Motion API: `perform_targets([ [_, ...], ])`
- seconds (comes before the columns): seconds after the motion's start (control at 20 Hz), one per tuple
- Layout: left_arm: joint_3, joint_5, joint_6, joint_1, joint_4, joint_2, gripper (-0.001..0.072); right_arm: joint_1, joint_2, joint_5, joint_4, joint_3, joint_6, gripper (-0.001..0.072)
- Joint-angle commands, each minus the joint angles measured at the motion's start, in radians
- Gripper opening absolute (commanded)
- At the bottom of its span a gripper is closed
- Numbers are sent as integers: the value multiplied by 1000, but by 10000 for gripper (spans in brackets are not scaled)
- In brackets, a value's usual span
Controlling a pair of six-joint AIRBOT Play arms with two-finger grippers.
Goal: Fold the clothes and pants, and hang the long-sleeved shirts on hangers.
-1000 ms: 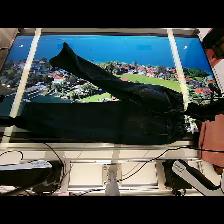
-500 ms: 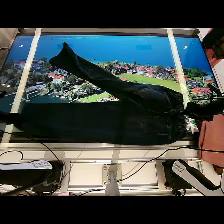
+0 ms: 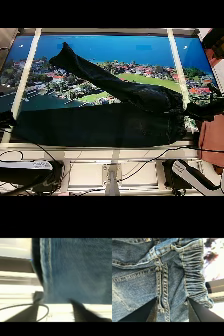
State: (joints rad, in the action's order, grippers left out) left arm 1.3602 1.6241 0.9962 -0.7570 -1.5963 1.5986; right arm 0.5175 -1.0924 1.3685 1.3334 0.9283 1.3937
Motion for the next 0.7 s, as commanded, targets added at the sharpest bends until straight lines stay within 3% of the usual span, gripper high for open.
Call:
perform_targets([
  [0.0, 6, -53, 37, 2, 7, 47, 514, -1, 1, 0, 5, 1, 0, 413],
  [0.25, 6, -188, 37, 2, 20, 60, 467, -1, 1, -25, 20, 0, 2, 411],
  [0.3, 6, -208, 37, 2, 39, 59, 466, 0, 1, -68, 62, 1, 53, 356],
  [0.35, 10, -220, 37, 2, 63, 58, 466, 0, 1, -125, 117, 3, 122, 256],
  [0.45, 31, -226, 37, 2, 111, 55, 465, 0, 1, -229, 169, 30, 191, 224],
  [0.55, 63, -226, 37, 2, 165, 55, 465, 0, -1, -305, 172, 68, 195, 31],
  [0.65, 82, -226, 37, 2, 248, 55, 465, 9, -17, -346, 164, 90, 195, 33],
])
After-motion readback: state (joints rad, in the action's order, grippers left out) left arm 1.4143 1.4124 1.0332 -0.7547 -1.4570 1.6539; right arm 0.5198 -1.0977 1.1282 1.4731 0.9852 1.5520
